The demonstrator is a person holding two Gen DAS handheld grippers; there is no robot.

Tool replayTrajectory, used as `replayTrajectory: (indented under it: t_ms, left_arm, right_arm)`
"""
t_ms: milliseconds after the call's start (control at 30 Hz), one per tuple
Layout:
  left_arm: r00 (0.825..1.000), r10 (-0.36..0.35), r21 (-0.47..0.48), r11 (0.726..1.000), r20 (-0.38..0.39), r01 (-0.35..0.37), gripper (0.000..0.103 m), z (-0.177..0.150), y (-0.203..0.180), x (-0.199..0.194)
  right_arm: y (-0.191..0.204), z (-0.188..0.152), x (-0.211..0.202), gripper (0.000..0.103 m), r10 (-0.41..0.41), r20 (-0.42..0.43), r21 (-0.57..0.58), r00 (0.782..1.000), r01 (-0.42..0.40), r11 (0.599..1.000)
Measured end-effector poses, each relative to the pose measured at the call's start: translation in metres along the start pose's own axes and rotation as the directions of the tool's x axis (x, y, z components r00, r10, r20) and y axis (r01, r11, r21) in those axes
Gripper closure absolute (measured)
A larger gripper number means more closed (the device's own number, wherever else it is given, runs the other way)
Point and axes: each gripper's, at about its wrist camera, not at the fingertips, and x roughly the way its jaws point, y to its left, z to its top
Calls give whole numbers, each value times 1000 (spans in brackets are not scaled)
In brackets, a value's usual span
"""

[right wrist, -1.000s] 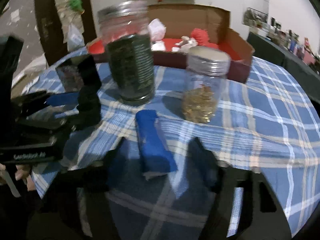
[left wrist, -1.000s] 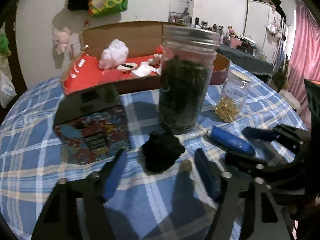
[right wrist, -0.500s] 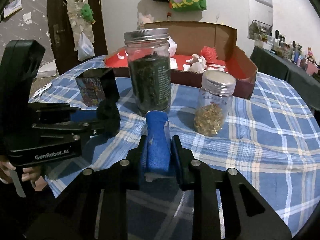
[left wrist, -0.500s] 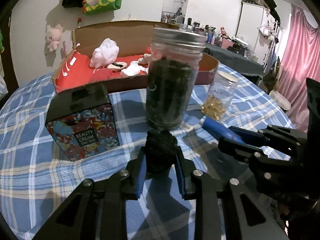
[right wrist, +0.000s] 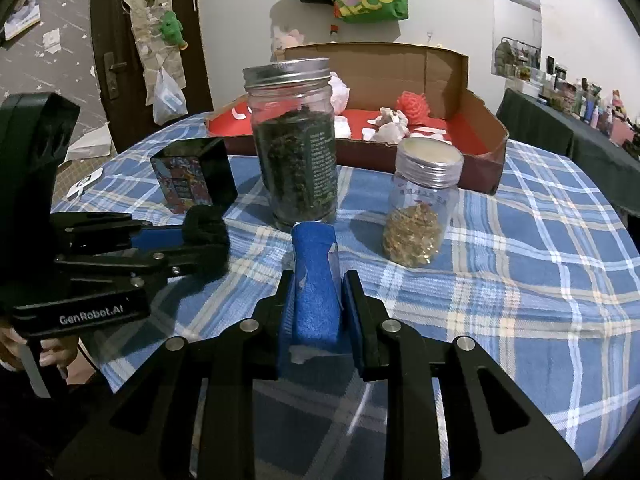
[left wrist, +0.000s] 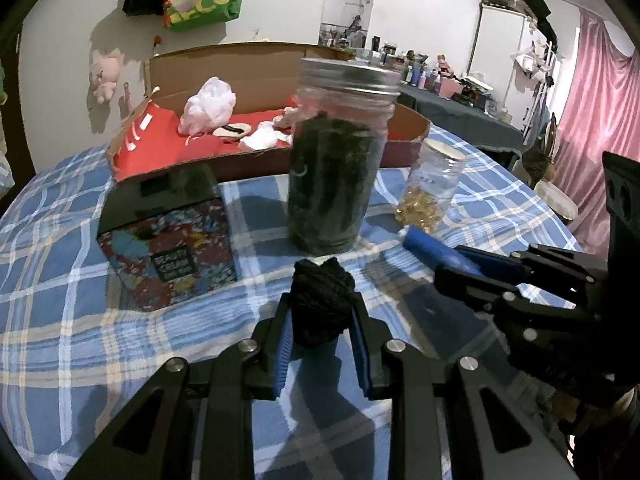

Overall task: Organize soft objects
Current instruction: 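Carry the black scrunchie and blue cylinder over the red-lined box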

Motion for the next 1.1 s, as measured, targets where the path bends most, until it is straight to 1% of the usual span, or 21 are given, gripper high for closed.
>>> replayTrajectory:
  t_ms: [100, 533, 733, 867, 967, 1100]
  left_arm:
    - [1000, 11, -21, 1000, -4, -11, 75, -3, 8, -4]
    - [997, 83, -106, 991, -10, -83, 75, -15, 52, -23]
    - [991, 137, -143, 980, -12, -137, 75, -16, 77, -32]
    - [985, 169, -158, 972, -39, -174, 75, -14, 99, -28]
    - [984, 165, -157, 972, -60, -173, 75, -9, 114, -22]
    - [987, 146, -122, 981, -61, -152, 75, 4, 127, -17]
  right_arm:
    - [-6, -3, -2, 80, -4, -7, 16, 1000, 4, 1000]
    - [-39, -16, -15, 80, -64, -35, 76, 997, 67, 995]
    - [-54, -16, -18, 80, -103, -46, 90, 994, 107, 990]
    - [-68, -13, -15, 80, -115, -67, 100, 991, 121, 988]
    - [-80, -7, -9, 80, -114, -86, 98, 990, 123, 988]
    - [-94, 7, 1, 80, -79, -99, 100, 992, 89, 991]
